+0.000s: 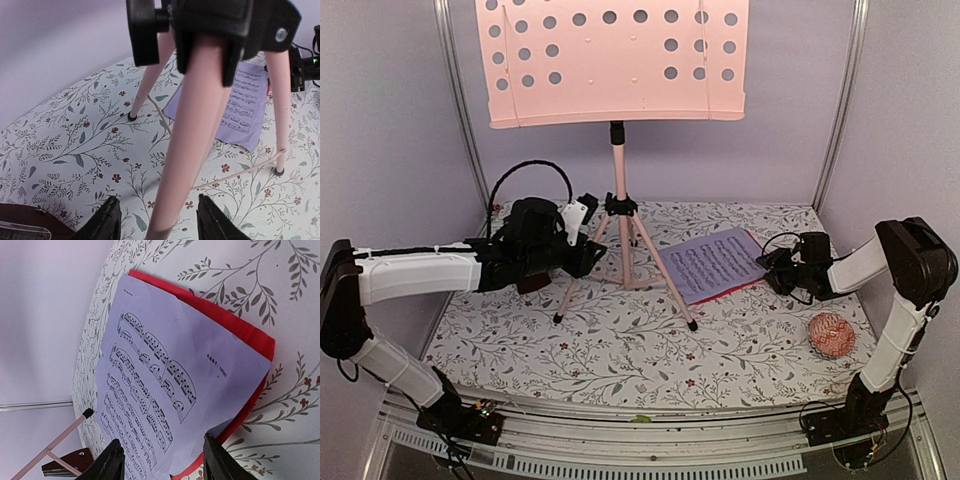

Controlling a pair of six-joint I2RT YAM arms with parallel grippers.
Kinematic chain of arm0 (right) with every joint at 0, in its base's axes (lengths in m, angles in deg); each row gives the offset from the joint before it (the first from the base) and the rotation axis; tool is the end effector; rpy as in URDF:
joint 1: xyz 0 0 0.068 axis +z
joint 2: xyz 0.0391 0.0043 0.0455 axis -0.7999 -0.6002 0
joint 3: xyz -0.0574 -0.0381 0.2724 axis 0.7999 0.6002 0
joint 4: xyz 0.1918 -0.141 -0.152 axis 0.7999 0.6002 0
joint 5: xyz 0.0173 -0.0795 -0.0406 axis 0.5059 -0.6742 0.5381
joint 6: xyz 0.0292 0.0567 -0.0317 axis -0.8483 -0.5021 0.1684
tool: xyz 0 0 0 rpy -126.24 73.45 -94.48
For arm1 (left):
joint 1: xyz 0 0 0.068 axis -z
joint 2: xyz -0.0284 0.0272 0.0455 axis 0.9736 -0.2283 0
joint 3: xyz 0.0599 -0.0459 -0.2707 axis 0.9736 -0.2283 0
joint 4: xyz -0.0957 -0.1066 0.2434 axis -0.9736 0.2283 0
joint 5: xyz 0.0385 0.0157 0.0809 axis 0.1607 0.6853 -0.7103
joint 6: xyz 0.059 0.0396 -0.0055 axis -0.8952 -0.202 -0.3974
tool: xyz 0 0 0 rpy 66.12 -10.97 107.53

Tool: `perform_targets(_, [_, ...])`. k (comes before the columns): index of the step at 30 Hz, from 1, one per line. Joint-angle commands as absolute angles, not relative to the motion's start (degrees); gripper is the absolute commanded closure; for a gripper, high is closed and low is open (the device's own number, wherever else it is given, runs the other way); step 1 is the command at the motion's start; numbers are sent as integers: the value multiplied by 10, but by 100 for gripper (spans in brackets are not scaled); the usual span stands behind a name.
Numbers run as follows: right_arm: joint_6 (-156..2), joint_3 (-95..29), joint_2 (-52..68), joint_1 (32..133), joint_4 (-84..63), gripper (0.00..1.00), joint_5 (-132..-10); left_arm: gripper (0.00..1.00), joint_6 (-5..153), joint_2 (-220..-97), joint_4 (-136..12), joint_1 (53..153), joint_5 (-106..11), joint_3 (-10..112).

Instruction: Set up the instrument practice props

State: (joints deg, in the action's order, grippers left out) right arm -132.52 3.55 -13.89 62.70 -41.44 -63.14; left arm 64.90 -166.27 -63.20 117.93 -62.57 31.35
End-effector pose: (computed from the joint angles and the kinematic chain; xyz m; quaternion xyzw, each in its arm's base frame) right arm 0.3547 0.0755 0.0936 0.3297 0.8106 0.3702 0.3117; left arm 0.2794 -0.2346 0.2409 0.2536 0.8129 -0.1447 0.5039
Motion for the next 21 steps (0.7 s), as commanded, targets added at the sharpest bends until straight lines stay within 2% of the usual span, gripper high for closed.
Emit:
perform_targets(1, [-1327,31,-140,624,-409,46,-641,48,658,-1637,-622,1173,-619,312])
perform_targets(21, [-1321,30,-134,624,-389,46,-656,48,662,-1621,-614,1173,-613,310])
